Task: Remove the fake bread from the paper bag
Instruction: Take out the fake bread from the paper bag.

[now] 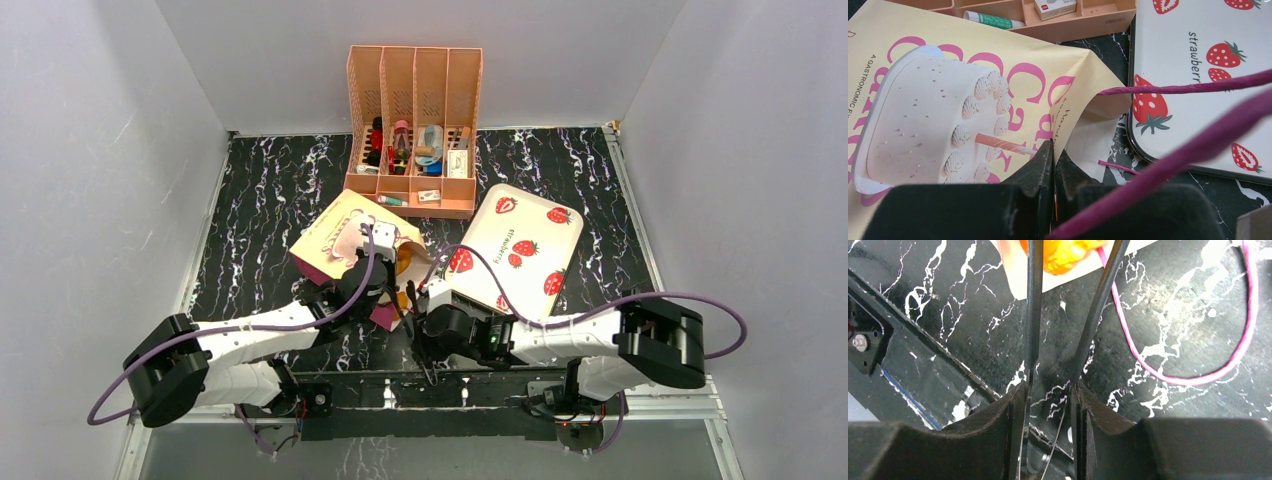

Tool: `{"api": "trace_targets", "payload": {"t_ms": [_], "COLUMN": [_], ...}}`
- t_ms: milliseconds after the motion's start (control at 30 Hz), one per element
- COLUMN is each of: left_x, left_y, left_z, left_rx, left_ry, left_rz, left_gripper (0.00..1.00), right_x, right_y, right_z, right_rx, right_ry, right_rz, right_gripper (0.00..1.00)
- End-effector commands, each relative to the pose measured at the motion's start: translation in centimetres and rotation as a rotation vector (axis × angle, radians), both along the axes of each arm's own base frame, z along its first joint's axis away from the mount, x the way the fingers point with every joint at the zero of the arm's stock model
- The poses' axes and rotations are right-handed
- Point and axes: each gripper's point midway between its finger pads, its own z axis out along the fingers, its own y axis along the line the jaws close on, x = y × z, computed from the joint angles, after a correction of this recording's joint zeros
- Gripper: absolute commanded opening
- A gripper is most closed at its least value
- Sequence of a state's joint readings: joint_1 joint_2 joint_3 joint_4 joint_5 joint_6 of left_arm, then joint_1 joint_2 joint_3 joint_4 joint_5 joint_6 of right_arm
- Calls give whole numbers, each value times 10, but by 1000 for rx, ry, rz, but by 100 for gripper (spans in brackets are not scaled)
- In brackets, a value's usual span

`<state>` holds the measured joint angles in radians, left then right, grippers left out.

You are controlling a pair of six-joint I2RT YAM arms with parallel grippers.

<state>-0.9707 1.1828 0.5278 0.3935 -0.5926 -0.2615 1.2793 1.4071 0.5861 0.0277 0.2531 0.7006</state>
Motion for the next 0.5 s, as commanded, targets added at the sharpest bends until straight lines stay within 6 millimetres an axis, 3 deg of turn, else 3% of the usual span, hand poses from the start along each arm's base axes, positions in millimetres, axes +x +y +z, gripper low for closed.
{"api": "trace_targets", "payload": {"t_ms": [0,133,333,467], "left_x": [2,1,1,1], "left_y": [1,-1,-1,-2], "left_z": [17,16,16,13], "left_rx": [-45,-46,-50,-54], "left_ry": [-37,-32,-31,-24], "left_rz": [17,10,8,8], "left_gripper": [0,0,0,0], "right_x": [3,-1,7,21], "right_y": [-6,1,5,5], "right_z": [16,14,5,-3], "right_rx": [32,45,-4,-35], "right_ry": [3,36,16,-57], "right_rz": [-16,30,29,21], "right_gripper": [0,3,38,43]}}
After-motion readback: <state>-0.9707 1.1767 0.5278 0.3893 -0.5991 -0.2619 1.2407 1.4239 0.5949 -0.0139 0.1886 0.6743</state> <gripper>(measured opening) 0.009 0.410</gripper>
